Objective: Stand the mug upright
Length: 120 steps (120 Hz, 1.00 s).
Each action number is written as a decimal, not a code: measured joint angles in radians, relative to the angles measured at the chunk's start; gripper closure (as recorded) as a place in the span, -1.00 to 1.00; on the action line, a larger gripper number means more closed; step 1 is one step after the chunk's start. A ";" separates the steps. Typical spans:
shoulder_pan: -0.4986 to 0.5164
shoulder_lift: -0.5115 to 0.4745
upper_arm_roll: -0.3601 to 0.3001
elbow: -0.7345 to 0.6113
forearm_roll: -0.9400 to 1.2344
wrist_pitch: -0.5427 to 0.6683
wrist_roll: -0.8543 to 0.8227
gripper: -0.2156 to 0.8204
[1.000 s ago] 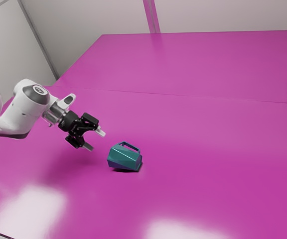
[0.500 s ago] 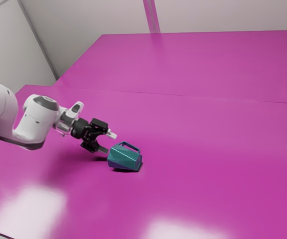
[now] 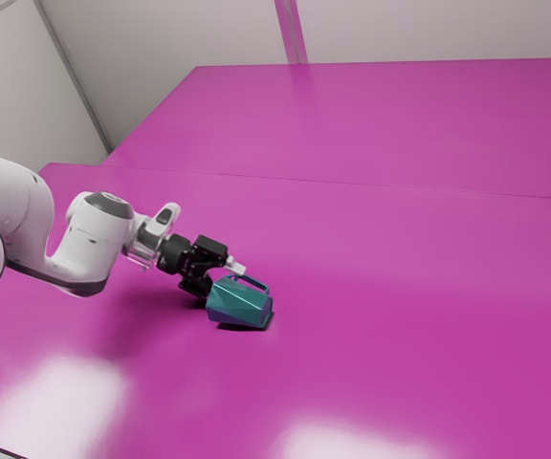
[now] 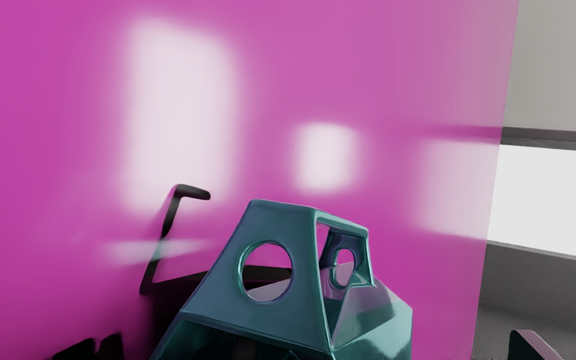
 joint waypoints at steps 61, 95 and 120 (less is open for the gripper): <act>0.001 -0.017 -0.001 0.000 -0.011 0.000 0.024 0.82; -0.002 -0.123 -0.019 0.017 0.058 -0.004 0.007 0.92; -0.002 -0.132 -0.019 0.152 0.472 0.058 -0.033 0.93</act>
